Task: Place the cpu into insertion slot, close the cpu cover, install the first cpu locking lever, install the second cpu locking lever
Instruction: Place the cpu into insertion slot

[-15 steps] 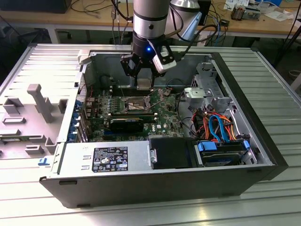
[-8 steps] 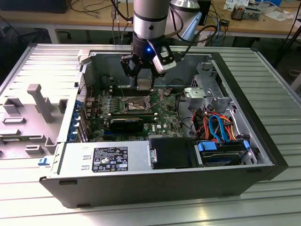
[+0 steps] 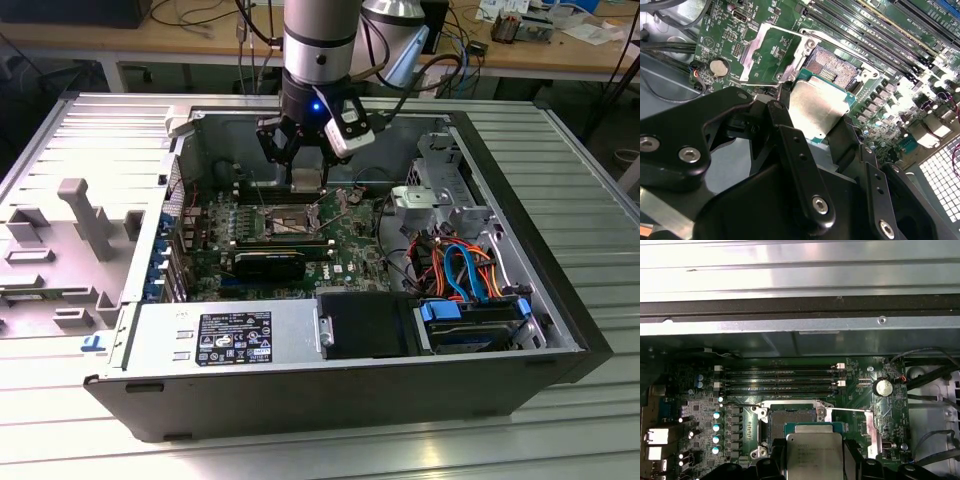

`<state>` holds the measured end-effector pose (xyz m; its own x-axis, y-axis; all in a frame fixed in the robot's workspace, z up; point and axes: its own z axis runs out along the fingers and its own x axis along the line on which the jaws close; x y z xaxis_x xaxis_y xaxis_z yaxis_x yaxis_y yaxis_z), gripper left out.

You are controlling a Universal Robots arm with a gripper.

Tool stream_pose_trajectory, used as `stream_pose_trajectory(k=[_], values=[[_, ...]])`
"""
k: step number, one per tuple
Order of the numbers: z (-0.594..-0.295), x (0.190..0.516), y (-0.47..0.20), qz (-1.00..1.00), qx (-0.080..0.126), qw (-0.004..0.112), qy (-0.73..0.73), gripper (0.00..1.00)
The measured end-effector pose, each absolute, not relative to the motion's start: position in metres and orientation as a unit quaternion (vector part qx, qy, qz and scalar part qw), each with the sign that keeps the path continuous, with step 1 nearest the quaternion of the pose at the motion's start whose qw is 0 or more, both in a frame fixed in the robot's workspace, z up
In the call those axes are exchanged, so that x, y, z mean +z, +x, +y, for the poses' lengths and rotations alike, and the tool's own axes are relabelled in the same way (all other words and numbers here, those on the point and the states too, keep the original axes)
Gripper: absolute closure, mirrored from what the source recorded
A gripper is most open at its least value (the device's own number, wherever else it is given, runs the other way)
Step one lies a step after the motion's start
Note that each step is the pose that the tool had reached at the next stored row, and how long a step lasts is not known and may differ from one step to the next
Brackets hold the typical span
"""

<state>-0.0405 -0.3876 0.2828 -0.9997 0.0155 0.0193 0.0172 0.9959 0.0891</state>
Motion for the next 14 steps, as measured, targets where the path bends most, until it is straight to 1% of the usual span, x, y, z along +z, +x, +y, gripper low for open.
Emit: stream_pose_trajectory(k=[14], values=[[-0.3895,0.2759,-0.0413,-0.999,-0.045,0.009,-0.008,0.45]])
